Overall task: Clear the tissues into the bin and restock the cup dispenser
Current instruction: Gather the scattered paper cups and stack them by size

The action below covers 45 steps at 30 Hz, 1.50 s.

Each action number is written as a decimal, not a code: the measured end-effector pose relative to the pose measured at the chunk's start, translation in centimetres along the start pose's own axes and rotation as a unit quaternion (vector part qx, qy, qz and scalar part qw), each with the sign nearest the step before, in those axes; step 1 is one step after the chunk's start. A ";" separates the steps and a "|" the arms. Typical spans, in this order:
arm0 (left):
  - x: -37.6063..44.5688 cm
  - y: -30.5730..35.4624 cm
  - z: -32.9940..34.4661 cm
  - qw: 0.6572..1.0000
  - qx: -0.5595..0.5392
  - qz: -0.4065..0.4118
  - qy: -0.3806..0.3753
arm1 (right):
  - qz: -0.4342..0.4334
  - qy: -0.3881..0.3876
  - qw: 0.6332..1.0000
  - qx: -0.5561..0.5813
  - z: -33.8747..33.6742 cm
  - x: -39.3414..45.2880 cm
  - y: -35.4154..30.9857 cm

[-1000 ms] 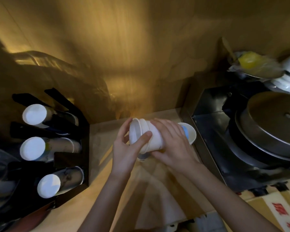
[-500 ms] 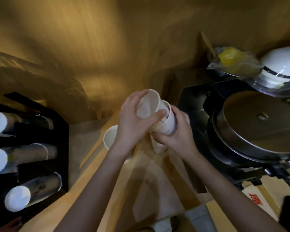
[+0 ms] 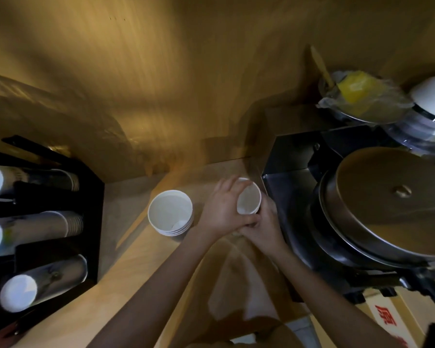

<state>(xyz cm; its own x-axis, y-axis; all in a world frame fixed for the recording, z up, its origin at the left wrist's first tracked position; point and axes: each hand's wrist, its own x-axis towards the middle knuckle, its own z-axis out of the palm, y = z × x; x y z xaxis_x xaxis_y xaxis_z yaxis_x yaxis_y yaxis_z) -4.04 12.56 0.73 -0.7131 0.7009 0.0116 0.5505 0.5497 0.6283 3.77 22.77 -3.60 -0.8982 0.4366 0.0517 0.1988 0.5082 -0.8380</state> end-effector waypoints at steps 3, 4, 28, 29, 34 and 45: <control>-0.1 -0.8 1.7 1.000 -0.001 -0.002 -0.028 | 0.021 -0.014 0.999 0.027 0.1 -0.1 0.5; -0.1 -1.0 2.1 1.000 -0.006 0.003 -0.026 | 0.039 -0.018 0.998 0.055 0.1 -0.2 0.6; -4.6 -1.1 -0.5 0.999 0.040 0.022 -0.013 | 0.216 -0.024 0.955 0.202 3.0 -4.4 1.0; -5.1 -0.9 -1.3 0.999 0.029 0.028 -0.004 | 0.228 -0.014 0.950 0.215 3.4 -4.8 0.7; -7.4 -0.3 -5.1 0.998 0.006 0.045 0.034 | 0.289 -0.041 0.920 0.261 5.4 -6.8 -1.2; -13.2 -0.7 -11.5 0.993 -0.036 -0.007 0.114 | 0.343 -0.320 0.741 0.481 7.1 -6.1 -4.5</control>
<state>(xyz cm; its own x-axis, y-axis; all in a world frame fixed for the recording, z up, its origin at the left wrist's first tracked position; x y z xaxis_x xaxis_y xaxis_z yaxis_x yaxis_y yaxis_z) -0.01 -2.34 9.07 -0.8046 0.5682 0.1725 0.5129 0.5188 0.6839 5.54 12.57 -3.95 -0.7780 -0.2501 -0.5764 0.5998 -0.5688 -0.5628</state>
